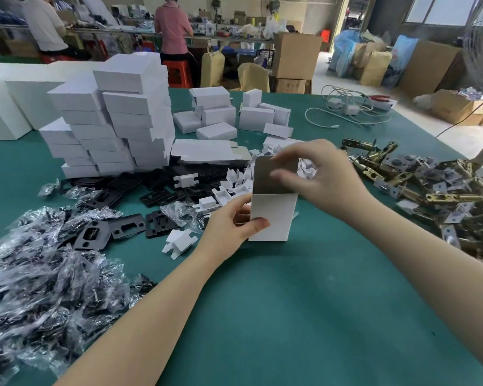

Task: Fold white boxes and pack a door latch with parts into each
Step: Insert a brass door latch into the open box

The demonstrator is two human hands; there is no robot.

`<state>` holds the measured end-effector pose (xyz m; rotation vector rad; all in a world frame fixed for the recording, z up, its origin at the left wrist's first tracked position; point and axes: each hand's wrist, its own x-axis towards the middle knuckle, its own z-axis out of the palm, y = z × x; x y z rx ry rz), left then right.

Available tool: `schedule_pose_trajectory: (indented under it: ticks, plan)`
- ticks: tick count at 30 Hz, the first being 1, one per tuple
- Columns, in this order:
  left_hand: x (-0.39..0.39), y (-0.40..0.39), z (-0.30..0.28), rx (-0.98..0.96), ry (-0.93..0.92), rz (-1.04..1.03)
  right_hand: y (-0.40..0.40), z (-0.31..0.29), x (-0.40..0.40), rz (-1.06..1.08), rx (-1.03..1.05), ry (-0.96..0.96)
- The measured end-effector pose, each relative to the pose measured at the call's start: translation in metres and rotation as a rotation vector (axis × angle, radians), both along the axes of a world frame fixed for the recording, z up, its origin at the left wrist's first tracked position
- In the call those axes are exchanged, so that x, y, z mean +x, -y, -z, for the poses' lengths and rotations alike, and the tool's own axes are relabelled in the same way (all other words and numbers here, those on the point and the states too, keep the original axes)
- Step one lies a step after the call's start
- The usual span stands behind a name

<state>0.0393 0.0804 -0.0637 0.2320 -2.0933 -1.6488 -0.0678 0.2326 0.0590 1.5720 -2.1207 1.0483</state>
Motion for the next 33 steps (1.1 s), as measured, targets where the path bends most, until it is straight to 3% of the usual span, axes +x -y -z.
schedule_pose_trajectory:
  ticks: [2,4,6,8,11,14,19,33]
  plan:
    - [0.001,-0.001,-0.002,-0.014,-0.006,0.003,-0.007,0.001,-0.012,0.126,-0.246,0.151]
    - [0.001,-0.002,-0.002,-0.024,-0.007,0.002,-0.014,0.008,-0.034,0.318,-0.301,0.303]
    - [0.0,-0.002,-0.003,-0.025,-0.012,0.002,-0.024,0.024,-0.062,0.497,-0.133,0.415]
    - [0.0,-0.002,-0.002,-0.027,-0.017,0.005,-0.037,0.044,-0.083,0.59,0.163,0.462]
    - [0.001,-0.002,-0.001,-0.019,-0.014,0.007,-0.051,0.067,-0.092,0.566,0.533,0.373]
    - [0.002,-0.003,-0.003,-0.011,-0.015,0.002,-0.052,0.084,-0.089,0.518,0.73,0.333]
    - [0.002,-0.003,-0.004,-0.012,-0.008,-0.003,-0.042,0.094,-0.082,0.662,0.652,0.181]
    - [0.004,-0.002,-0.005,0.047,0.004,-0.003,-0.026,0.09,-0.078,0.597,0.751,0.135]
